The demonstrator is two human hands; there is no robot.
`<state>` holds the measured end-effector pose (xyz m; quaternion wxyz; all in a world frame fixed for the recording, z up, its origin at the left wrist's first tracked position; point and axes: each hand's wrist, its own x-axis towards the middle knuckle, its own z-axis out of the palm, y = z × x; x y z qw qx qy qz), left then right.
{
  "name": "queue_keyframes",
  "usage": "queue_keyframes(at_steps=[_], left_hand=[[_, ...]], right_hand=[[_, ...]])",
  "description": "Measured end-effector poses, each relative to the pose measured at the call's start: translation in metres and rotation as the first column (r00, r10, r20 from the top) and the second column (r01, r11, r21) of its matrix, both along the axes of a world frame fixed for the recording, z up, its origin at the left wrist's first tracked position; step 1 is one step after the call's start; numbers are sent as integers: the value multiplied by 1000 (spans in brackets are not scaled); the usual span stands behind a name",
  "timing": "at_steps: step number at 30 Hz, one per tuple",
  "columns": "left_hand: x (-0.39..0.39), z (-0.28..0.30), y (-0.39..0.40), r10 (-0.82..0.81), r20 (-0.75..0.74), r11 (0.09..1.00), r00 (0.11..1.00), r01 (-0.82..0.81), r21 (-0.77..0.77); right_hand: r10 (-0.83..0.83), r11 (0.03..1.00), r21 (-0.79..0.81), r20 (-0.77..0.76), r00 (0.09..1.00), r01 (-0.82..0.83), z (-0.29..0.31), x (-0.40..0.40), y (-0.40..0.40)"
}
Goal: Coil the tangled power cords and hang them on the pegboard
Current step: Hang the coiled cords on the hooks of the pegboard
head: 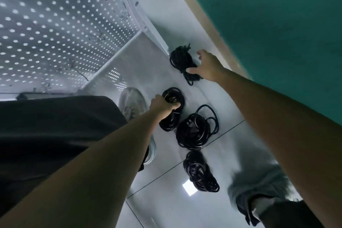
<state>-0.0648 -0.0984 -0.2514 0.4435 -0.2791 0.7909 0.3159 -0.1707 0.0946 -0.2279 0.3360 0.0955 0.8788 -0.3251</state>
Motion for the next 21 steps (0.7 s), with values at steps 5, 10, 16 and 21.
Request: queue_keyframes(at_steps=[5,10,16,21], left_hand=[[4,-34,-10,57,39,991,998,-62,122],[9,-19,-10,108,-20,979,994,-103,179],[9,-3,-15,230,-144,966,963,-207,158],[-5,29,-18,303,-189,942,934,-263,210]], right_hand=[[-24,1000,-1,98,995,25,-36,-4,-16],[-58,998,21,165,985,56,-46,6,-21],[-283,941,-140,176,943,309,-12,14,-10],[-341,895,-238,175,924,376,42,25,9]])
